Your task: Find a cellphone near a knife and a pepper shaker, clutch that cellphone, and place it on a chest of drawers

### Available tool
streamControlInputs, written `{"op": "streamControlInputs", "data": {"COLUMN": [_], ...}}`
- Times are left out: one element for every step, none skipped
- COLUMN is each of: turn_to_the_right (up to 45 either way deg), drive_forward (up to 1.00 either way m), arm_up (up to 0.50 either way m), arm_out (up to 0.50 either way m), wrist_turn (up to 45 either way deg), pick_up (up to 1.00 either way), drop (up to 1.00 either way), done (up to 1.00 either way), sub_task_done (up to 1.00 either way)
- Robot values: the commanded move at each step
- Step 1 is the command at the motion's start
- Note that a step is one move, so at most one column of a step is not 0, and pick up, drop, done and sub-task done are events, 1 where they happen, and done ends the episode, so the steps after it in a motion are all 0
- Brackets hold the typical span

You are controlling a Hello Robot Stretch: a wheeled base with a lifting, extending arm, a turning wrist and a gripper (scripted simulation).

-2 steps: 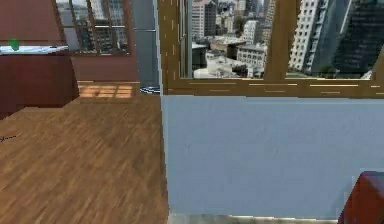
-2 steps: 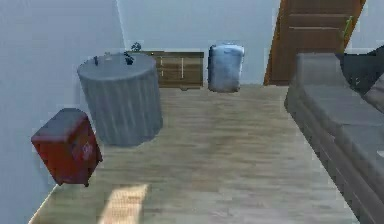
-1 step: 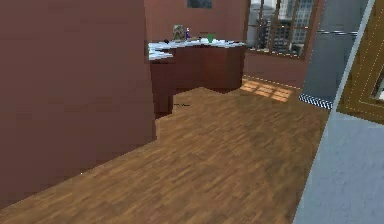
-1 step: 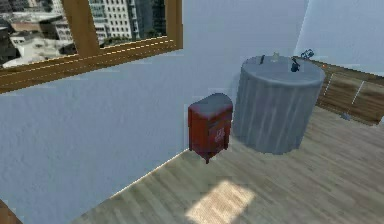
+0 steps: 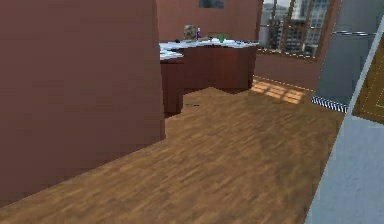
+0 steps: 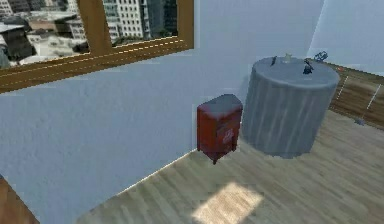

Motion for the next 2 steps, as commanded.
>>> {"op": "streamControlInputs", "data": {"turn_to_the_right": [0.0,-30.0], "drive_forward": [0.60,0.00], "arm_up": [0.00,0.00], "arm_out": [0.00,0.00], "wrist_turn": [0.0,0.0], "pick_up": [0.00,0.00], "drop": [0.00,0.00], "done": [0.00,0.00], "sub_task_done": [0.00,0.00]}}
